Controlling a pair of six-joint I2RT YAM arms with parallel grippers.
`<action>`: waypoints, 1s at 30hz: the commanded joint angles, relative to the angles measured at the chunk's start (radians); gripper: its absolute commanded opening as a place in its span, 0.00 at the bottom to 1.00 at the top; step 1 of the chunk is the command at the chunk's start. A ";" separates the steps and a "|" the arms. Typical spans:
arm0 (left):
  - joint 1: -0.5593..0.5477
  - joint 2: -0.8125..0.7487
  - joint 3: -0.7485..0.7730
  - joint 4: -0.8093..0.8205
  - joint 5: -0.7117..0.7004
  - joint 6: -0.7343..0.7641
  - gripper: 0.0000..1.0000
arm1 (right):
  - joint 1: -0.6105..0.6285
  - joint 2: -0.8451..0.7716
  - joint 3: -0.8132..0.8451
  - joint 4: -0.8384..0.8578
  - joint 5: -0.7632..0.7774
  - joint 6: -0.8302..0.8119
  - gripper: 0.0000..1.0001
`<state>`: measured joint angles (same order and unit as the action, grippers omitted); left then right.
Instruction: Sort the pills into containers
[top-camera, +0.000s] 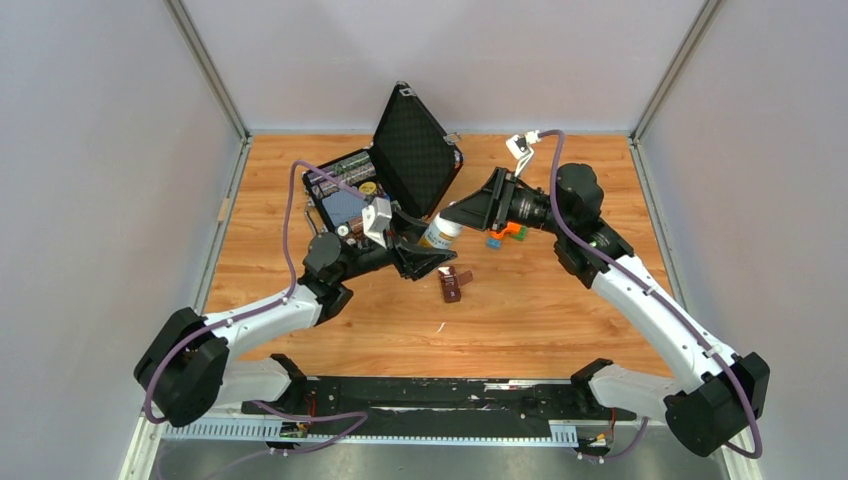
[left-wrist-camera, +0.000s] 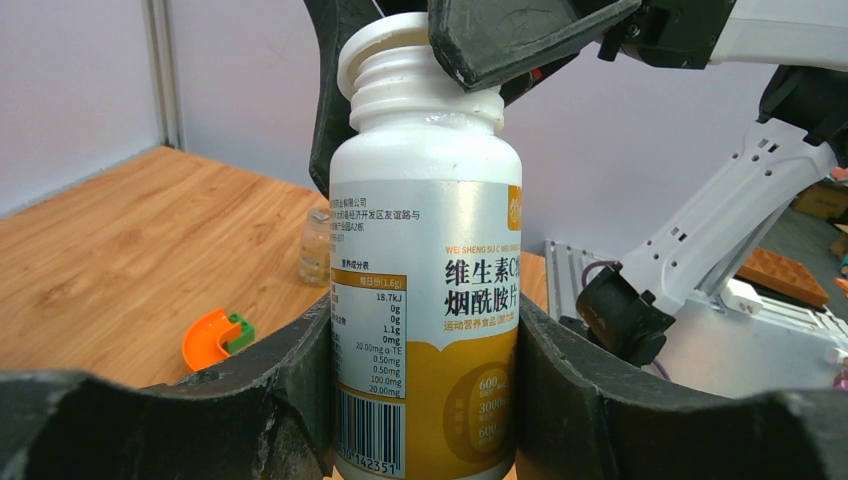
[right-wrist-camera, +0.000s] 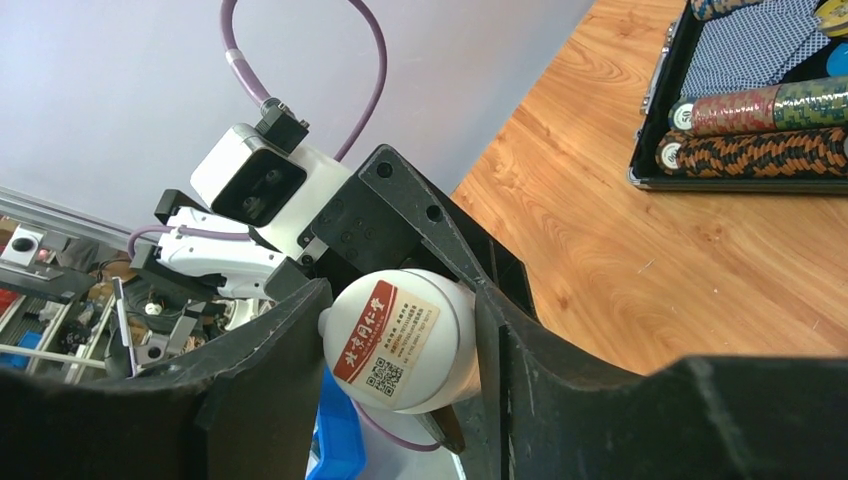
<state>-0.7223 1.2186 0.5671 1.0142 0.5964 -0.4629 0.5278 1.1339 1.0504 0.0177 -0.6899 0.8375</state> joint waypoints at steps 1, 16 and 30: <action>-0.020 0.012 -0.008 -0.015 0.047 0.069 0.00 | 0.033 0.000 0.068 -0.005 -0.062 0.130 0.59; -0.016 -0.070 0.007 -0.093 0.027 0.096 0.00 | 0.028 -0.060 0.091 -0.281 0.214 -0.080 0.82; -0.009 -0.084 -0.001 -0.047 0.037 0.053 0.00 | -0.037 -0.123 0.036 -0.309 0.274 -0.022 0.81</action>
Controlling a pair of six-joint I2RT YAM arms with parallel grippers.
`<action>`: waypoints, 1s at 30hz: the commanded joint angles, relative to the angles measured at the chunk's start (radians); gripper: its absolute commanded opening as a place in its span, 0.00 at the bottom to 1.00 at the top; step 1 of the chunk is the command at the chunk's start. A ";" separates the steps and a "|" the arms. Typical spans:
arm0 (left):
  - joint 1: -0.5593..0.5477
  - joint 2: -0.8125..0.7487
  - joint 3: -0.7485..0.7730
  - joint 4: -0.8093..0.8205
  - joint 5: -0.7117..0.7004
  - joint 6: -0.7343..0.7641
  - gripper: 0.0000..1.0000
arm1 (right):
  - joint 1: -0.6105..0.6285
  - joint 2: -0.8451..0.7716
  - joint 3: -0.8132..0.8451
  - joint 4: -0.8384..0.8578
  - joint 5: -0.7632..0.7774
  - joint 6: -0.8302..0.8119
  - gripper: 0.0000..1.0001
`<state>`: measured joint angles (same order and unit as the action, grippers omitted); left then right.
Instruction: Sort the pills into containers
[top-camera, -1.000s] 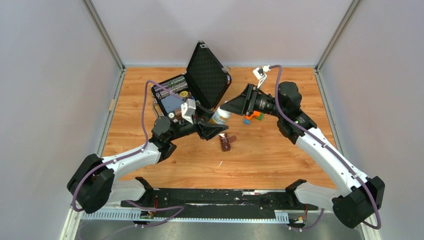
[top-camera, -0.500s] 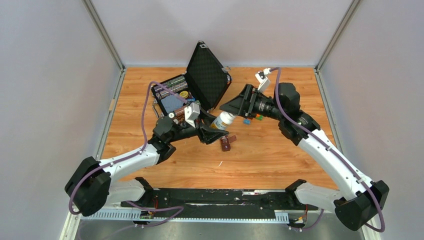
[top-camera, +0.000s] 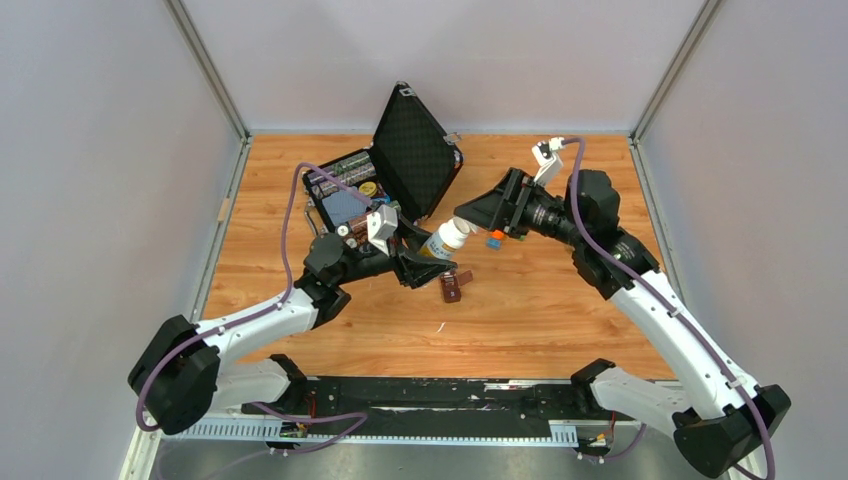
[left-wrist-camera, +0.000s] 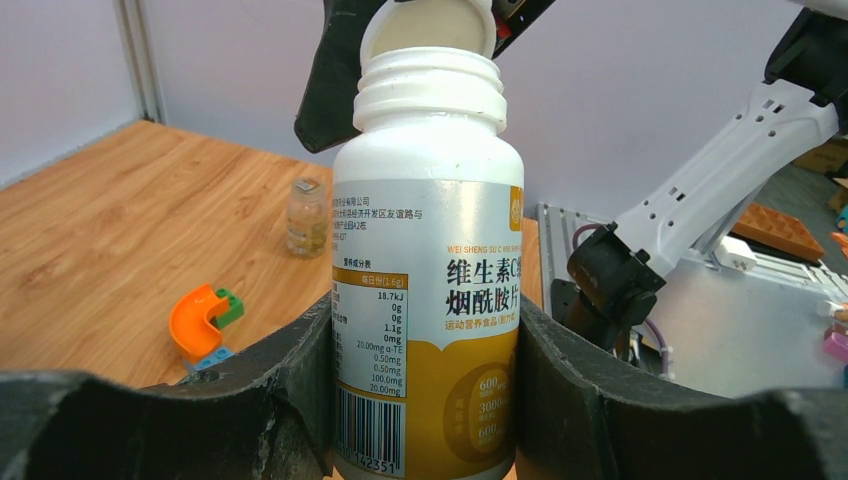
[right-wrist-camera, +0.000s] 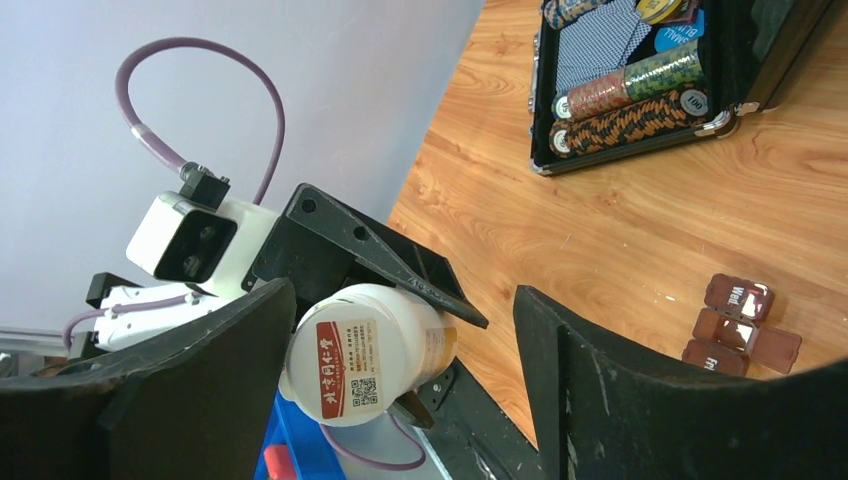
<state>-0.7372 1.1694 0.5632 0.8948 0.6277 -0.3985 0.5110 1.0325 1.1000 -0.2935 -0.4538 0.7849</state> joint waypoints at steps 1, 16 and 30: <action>0.005 -0.038 0.003 0.075 0.007 -0.013 0.00 | -0.027 -0.024 -0.021 -0.001 0.043 0.036 0.81; 0.013 -0.044 0.012 0.079 0.007 -0.023 0.00 | -0.052 -0.004 -0.065 -0.057 0.088 0.082 0.58; 0.013 -0.047 0.021 -0.032 -0.020 0.055 0.00 | -0.087 -0.019 0.035 -0.065 0.078 0.109 0.85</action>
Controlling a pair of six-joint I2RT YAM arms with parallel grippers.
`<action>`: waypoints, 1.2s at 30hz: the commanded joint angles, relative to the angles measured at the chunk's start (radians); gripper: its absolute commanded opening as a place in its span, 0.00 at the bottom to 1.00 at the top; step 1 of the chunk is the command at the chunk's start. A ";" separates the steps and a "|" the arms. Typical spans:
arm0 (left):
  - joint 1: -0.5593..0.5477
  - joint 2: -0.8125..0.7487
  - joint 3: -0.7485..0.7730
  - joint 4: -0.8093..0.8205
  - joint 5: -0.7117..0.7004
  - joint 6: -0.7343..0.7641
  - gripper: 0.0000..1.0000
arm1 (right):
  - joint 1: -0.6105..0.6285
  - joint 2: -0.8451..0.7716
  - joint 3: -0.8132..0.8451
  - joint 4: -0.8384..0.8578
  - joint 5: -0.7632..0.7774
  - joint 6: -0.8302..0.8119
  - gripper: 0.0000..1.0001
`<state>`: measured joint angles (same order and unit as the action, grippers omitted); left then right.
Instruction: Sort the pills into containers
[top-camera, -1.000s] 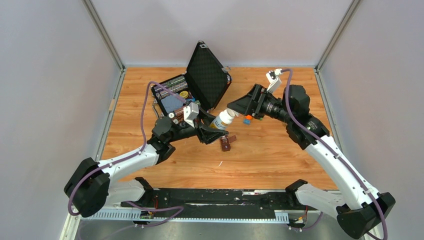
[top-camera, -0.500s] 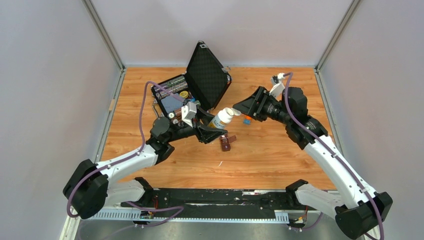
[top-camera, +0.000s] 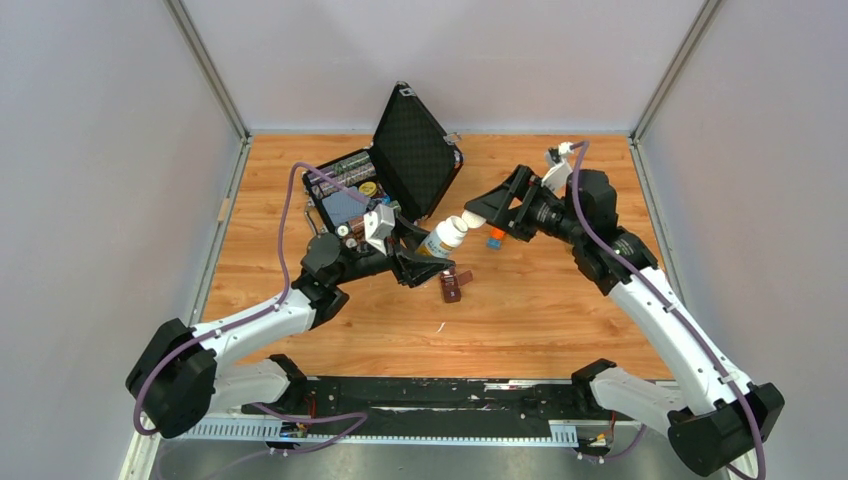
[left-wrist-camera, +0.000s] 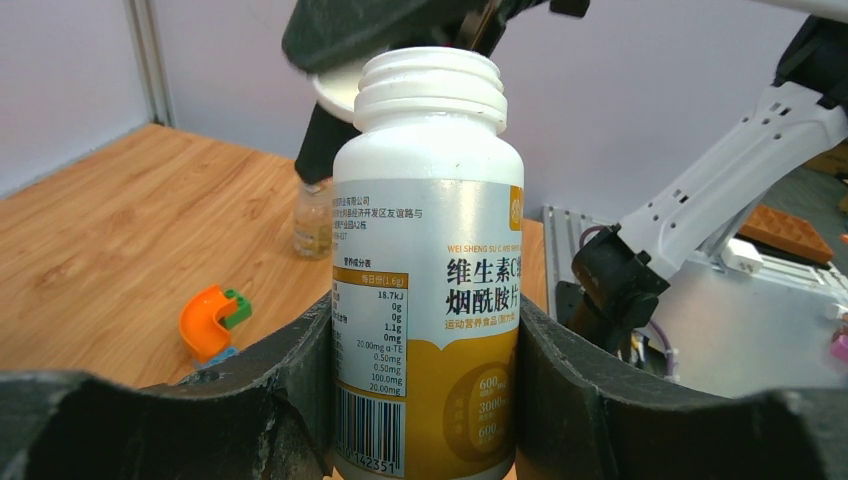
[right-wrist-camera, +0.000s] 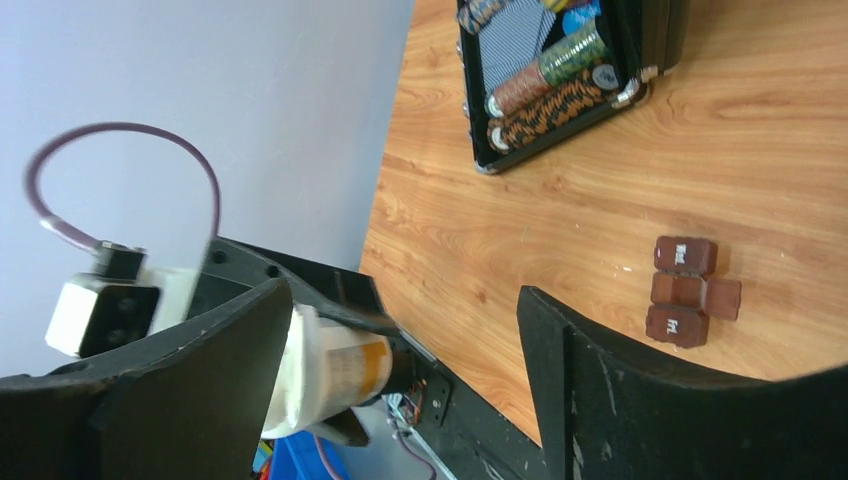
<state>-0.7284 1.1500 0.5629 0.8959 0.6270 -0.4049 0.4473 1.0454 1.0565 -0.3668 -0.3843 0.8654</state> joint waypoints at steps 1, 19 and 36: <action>0.004 -0.033 0.022 -0.050 -0.035 0.087 0.00 | -0.025 -0.033 0.090 -0.001 0.014 0.032 0.87; 0.003 0.034 0.149 -0.291 -0.267 0.208 0.00 | 0.237 0.137 0.253 -0.228 0.419 0.145 0.84; 0.004 0.026 0.146 -0.301 -0.266 0.158 0.12 | 0.259 0.226 0.213 -0.038 0.319 0.160 0.64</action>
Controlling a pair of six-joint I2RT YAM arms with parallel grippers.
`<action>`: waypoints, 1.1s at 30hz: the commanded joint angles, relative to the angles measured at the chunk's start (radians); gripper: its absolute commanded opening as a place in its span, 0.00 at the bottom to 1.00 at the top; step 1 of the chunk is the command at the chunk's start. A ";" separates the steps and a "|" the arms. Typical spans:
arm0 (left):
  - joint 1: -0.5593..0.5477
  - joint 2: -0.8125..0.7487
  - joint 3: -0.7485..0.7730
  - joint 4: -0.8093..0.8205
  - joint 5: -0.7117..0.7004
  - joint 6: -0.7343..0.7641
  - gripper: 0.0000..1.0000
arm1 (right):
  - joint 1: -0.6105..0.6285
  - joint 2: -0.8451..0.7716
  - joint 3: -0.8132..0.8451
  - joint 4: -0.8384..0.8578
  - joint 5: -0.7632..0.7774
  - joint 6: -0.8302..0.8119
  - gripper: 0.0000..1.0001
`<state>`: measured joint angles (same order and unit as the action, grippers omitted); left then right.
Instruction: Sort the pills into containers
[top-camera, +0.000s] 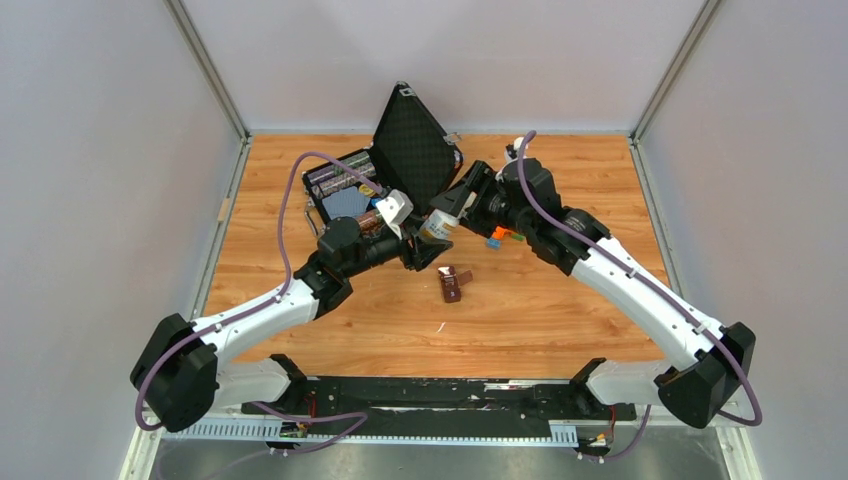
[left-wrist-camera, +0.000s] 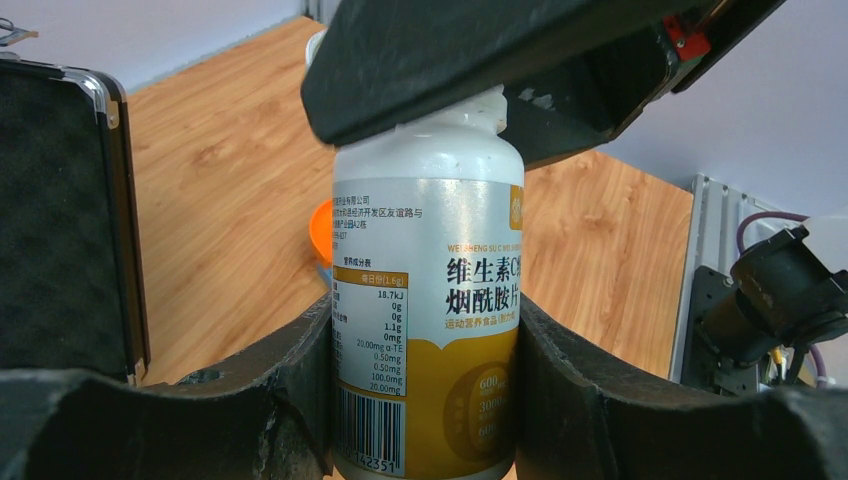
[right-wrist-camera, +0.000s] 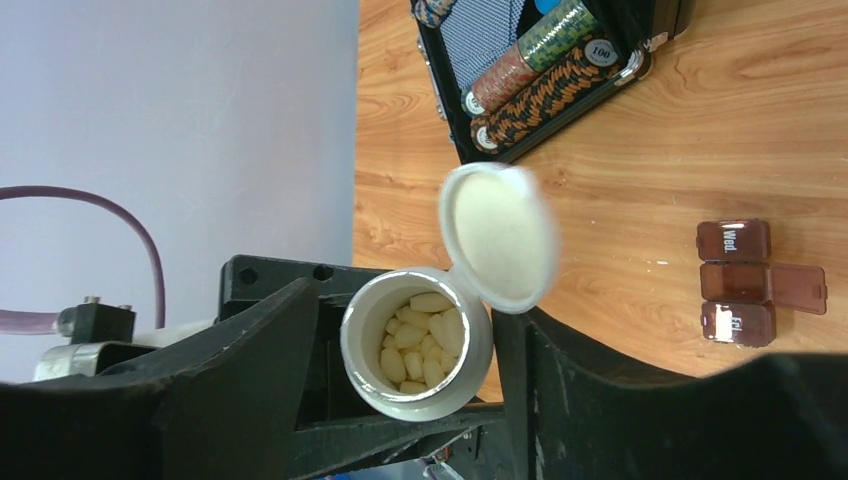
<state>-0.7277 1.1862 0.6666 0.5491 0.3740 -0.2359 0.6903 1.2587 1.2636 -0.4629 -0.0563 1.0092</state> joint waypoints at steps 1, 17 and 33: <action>0.002 -0.011 0.041 0.046 -0.012 -0.012 0.13 | 0.018 0.016 0.006 0.058 -0.008 0.011 0.59; 0.005 -0.110 0.091 -0.205 0.006 0.008 0.98 | 0.018 -0.050 -0.089 0.288 -0.144 -0.343 0.09; 0.118 -0.083 0.148 -0.341 0.318 -0.064 0.91 | 0.000 -0.042 -0.098 0.302 -0.363 -0.460 0.09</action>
<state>-0.6159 1.0847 0.7532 0.2470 0.5690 -0.2901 0.6968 1.2285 1.1591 -0.2195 -0.3515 0.5961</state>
